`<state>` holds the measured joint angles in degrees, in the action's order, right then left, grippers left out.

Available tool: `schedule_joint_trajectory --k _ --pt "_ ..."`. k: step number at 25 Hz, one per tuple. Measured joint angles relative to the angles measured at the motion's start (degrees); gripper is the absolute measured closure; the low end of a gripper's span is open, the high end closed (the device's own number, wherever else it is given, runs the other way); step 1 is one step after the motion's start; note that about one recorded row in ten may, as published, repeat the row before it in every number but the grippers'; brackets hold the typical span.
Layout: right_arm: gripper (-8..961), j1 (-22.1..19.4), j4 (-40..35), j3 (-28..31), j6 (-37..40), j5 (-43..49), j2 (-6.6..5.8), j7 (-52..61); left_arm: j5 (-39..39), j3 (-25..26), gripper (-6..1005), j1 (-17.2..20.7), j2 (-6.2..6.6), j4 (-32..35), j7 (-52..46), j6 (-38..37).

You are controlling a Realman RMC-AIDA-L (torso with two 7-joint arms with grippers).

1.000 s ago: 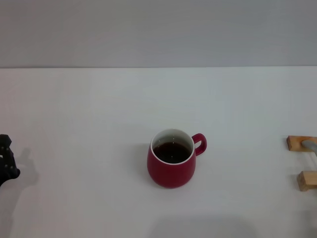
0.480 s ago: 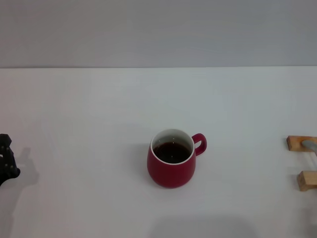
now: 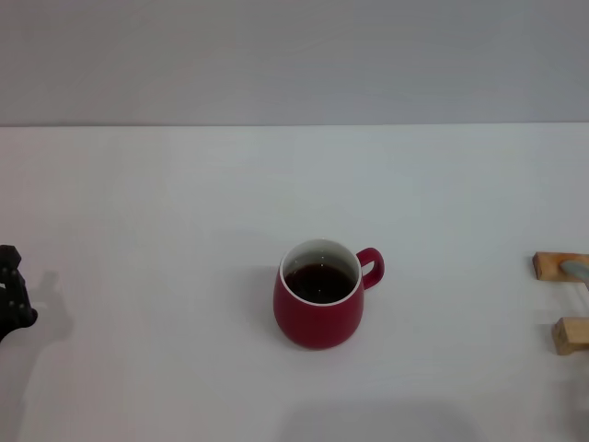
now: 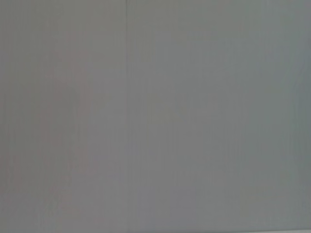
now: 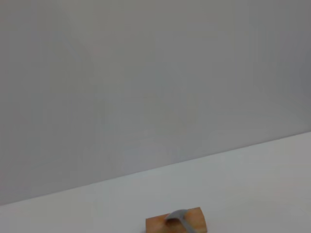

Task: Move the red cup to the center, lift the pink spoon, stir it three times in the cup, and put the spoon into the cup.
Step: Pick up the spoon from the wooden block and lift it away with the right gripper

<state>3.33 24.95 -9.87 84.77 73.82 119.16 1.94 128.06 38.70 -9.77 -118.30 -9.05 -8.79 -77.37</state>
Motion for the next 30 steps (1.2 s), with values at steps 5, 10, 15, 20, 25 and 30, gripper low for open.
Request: schedule_joint_trajectory --k 5,10,15,20,25,30 --pt "447 0.3 0.0 0.1 -0.2 0.0 0.02 0.0 0.0 0.2 1001 0.0 0.00 0.0 0.0 0.0" --pt "460 0.4 0.0 0.1 -0.3 0.0 0.02 0.0 0.0 0.2 1001 0.0 0.00 0.0 0.0 0.0" --pt "474 0.6 0.0 0.5 -0.6 0.0 0.02 0.0 0.0 0.3 1001 0.0 0.00 0.0 0.0 0.0" --pt "487 0.7 0.0 0.8 -0.8 0.0 0.02 0.0 0.0 0.4 1001 0.0 0.00 0.0 0.0 0.0" --pt "536 0.9 0.0 0.7 -0.8 0.0 0.02 0.0 0.0 0.4 1001 0.0 0.00 0.0 0.0 0.0" --pt "545 1.1 0.0 0.5 -0.8 0.0 0.02 0.0 0.0 0.4 1001 0.0 0.00 0.0 0.0 0.0"
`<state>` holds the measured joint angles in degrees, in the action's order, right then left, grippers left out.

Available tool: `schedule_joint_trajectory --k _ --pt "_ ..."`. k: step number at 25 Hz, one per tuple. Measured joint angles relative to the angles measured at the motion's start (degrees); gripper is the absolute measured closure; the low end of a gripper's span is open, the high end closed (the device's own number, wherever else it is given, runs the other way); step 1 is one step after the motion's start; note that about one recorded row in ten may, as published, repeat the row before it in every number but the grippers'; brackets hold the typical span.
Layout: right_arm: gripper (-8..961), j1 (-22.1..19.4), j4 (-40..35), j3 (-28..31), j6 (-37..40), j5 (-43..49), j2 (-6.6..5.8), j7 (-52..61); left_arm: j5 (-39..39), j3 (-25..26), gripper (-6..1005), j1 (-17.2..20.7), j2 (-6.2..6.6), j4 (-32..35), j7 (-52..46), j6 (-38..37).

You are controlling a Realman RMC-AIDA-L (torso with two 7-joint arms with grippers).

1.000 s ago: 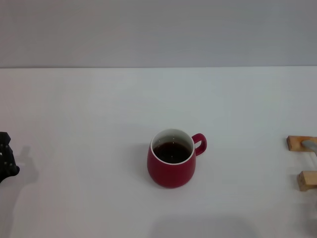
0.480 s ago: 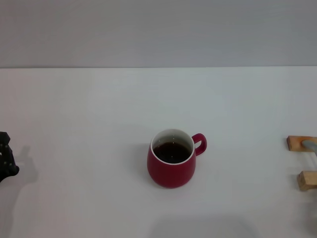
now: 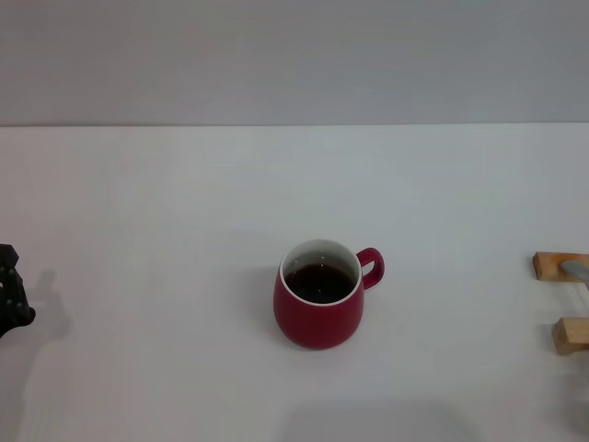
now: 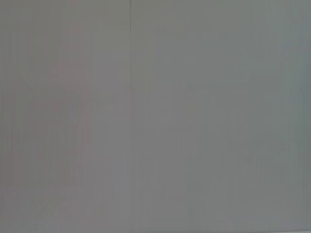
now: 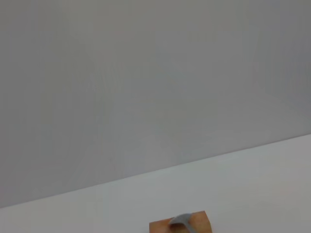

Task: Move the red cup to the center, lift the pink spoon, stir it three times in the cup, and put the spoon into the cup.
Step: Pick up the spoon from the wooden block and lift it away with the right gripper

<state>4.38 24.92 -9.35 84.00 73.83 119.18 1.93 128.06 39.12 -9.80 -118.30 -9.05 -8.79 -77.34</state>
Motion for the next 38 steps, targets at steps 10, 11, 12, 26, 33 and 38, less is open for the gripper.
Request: schedule_joint_trajectory --k 10,11,12,26,33,38 --pt "701 0.2 -0.1 -0.3 0.0 0.1 -0.09 0.0 0.0 0.0 1001 0.0 0.00 -0.1 0.0 0.0" --pt "709 0.2 -0.1 -0.3 0.0 0.1 -0.09 0.0 0.0 0.0 1001 0.0 0.00 -0.1 0.0 0.0" --pt "717 0.2 -0.1 -0.3 -0.1 0.1 -0.09 0.0 0.0 0.0 1001 0.0 0.00 -0.1 0.0 0.0" --pt "825 0.4 -0.3 -0.2 -1.3 0.1 -0.08 -0.4 0.0 0.0 1001 0.1 0.09 0.0 0.0 -0.3" --pt "840 1.0 1.0 -0.3 -0.2 0.5 -0.01 -1.1 0.0 0.0 1001 0.1 0.03 0.0 0.0 -0.3" --pt "841 1.1 5.5 -0.1 4.6 0.5 -0.56 -8.4 0.0 0.0 1001 0.2 0.01 -0.2 0.0 -0.3"
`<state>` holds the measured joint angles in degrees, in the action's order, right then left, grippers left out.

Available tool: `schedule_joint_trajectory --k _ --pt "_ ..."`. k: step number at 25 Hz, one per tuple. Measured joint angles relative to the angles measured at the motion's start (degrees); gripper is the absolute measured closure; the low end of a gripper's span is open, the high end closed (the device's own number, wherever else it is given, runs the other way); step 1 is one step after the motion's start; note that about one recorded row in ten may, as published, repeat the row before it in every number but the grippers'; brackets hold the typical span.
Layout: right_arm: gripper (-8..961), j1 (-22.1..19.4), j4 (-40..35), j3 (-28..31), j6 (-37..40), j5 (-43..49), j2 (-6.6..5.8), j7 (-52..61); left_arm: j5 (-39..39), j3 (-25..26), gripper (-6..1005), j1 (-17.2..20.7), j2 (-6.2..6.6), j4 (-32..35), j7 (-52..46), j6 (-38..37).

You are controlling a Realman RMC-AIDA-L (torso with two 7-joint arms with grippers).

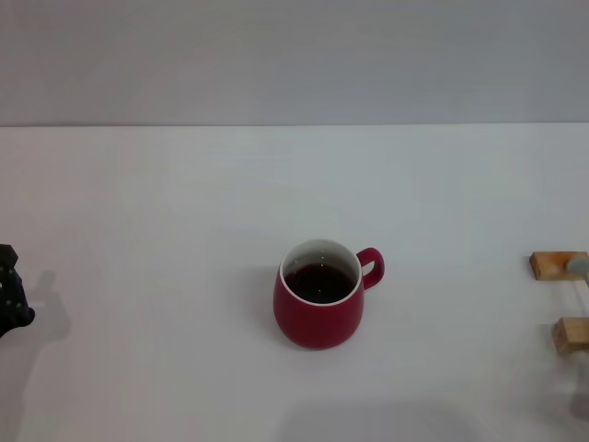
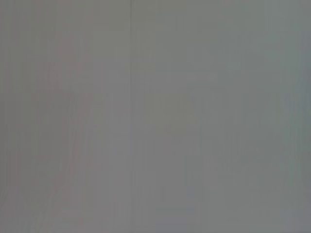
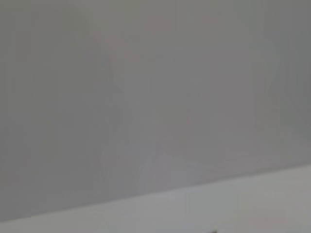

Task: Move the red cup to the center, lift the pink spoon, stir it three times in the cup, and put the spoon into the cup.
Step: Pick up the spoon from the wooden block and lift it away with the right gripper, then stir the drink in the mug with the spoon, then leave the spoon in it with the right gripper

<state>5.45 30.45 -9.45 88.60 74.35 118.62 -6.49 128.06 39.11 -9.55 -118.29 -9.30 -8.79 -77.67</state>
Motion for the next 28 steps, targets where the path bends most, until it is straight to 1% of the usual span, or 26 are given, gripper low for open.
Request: schedule_joint_trajectory --k 1,2,3,4,5,6,7,8,9,10,11,12,13,14,17,18,19,22,24,25,28 --pt "841 0.0 0.0 0.0 0.0 0.0 0.00 0.0 0.0 0.0 1001 0.0 -0.01 -0.1 0.0 -0.1" --pt "841 0.3 2.8 -0.1 2.7 0.1 -0.86 -2.7 0.0 0.0 1001 0.0 -0.01 -0.1 0.0 -0.1" --pt "842 0.3 2.8 -0.1 2.7 0.1 -0.86 -2.7 0.0 0.0 1001 0.1 -0.01 -0.2 0.0 -0.2" --pt "842 0.6 4.3 -0.2 4.0 0.1 -1.50 -3.8 0.0 0.0 1001 0.1 -0.01 -0.2 0.0 -0.2" --pt "842 1.3 7.5 -0.5 6.1 0.2 -2.98 -5.7 0.0 0.0 1001 0.1 -0.01 -0.2 0.0 -0.2" --pt "842 1.8 9.1 -0.8 7.3 0.2 -3.69 -6.8 0.0 0.0 1001 0.0 0.00 -0.2 0.0 -0.3" --pt "847 2.9 11.7 -1.7 10.2 0.2 -4.74 -8.9 0.0 0.0 1001 0.0 -0.01 -0.3 0.0 -0.5" --pt "852 2.9 11.7 -1.7 10.2 0.2 -4.74 -8.9 0.0 0.0 1001 0.0 -0.01 -0.3 0.0 -0.5" --pt "856 4.1 14.0 -2.6 13.1 0.2 -5.54 -11.3 0.0 0.0 1001 -0.1 -0.06 -0.3 0.0 -0.8" --pt "861 4.6 14.9 -3.0 14.1 0.2 -5.85 -12.0 0.0 0.0 1001 -0.1 -0.06 -0.3 0.0 -1.0" --pt "866 5.8 16.4 -3.9 16.3 0.2 -6.43 -12.9 0.0 0.0 1001 -0.1 -0.04 -0.3 0.0 -1.6" --pt "868 5.8 16.4 -3.9 16.3 0.2 -6.43 -12.9 0.0 0.0 1001 -0.1 -0.04 -0.3 0.0 -1.6" --pt "871 7.0 17.6 -4.8 18.4 0.2 -6.86 -13.0 0.0 0.0 1001 -0.1 0.00 -0.3 0.0 -2.3" --pt "873 7.0 17.6 -4.8 18.4 0.2 -6.86 -13.0 0.0 0.0 1001 -0.1 0.00 -0.3 0.0 -2.3" --pt "878 8.9 20.3 -5.5 19.7 0.4 -7.80 -13.0 0.0 0.0 1001 -0.1 0.06 -0.3 0.0 -3.0" --pt "878 8.9 20.3 -5.5 19.7 0.4 -7.80 -13.0 0.0 0.0 1001 -0.1 0.06 -0.3 0.0 -3.0" --pt "878 10.2 21.6 -5.7 19.9 0.9 -8.13 -13.0 0.0 0.2 1001 -0.1 0.10 -0.2 0.0 -3.3" --pt "879 11.3 22.0 -5.9 20.2 1.6 -8.04 -13.0 0.0 0.4 1001 -0.1 0.12 -0.2 0.0 -3.4" --pt "879 13.3 22.9 -5.9 20.4 2.8 -7.83 -13.1 0.0 0.8 1001 0.0 0.11 -0.1 0.0 -3.4" --pt "879 13.3 22.9 -5.9 20.4 2.8 -7.83 -13.1 0.0 0.8 1001 0.0 0.11 -0.1 0.0 -3.4" --pt "879 15.8 24.0 -5.9 19.9 4.3 -7.46 -13.1 0.0 1.3 1001 0.0 0.04 0.0 0.0 -3.4"
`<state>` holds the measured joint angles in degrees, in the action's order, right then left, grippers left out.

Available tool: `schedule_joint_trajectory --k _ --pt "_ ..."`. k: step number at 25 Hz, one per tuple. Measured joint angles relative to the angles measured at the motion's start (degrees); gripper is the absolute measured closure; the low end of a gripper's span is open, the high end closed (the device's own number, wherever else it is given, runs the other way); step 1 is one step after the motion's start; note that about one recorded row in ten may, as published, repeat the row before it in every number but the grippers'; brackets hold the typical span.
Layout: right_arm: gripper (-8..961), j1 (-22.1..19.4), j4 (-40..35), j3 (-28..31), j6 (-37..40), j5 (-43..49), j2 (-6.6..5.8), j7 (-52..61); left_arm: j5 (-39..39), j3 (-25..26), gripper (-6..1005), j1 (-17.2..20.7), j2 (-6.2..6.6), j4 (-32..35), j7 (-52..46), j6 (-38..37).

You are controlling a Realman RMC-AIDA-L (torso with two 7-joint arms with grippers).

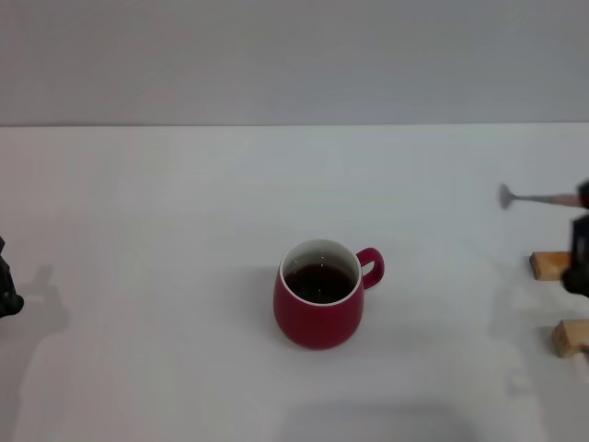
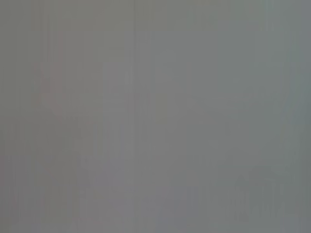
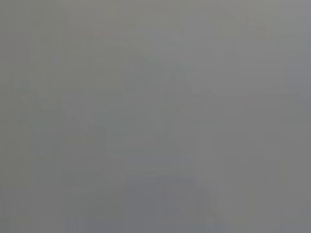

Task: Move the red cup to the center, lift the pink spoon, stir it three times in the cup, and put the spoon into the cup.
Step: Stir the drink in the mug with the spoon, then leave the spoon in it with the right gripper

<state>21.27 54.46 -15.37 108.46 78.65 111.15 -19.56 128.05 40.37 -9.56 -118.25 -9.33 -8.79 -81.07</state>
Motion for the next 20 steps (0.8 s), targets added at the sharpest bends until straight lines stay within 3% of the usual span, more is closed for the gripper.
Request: schedule_joint_trajectory --k 2,4,5,6,16,20 --pt "878 1.6 0.3 -0.1 -0.5 0.4 0.64 0.0 0.0 0.2 1001 0.0 -0.01 0.0 0.0 0.0" --pt "878 3.6 0.2 -0.2 -1.8 0.9 2.18 -0.2 0.0 0.6 1001 0.1 -0.04 0.0 0.0 0.2" --pt "878 3.6 0.2 -0.2 -1.8 0.9 2.18 -0.2 0.0 0.6 1001 0.1 -0.04 0.0 0.0 0.2" --pt "878 4.6 0.2 -0.1 -3.6 1.6 3.15 -1.3 0.0 0.8 1001 0.1 -0.10 0.0 0.0 0.3" --pt "879 5.2 0.9 0.3 -8.4 5.2 6.05 -4.1 -0.1 0.9 1001 1.8 -0.12 -0.2 0.0 -0.7" --pt "879 4.6 1.2 0.2 -9.4 6.1 6.57 -4.3 -0.3 0.9 1001 2.1 -0.13 -0.3 0.0 -1.2"
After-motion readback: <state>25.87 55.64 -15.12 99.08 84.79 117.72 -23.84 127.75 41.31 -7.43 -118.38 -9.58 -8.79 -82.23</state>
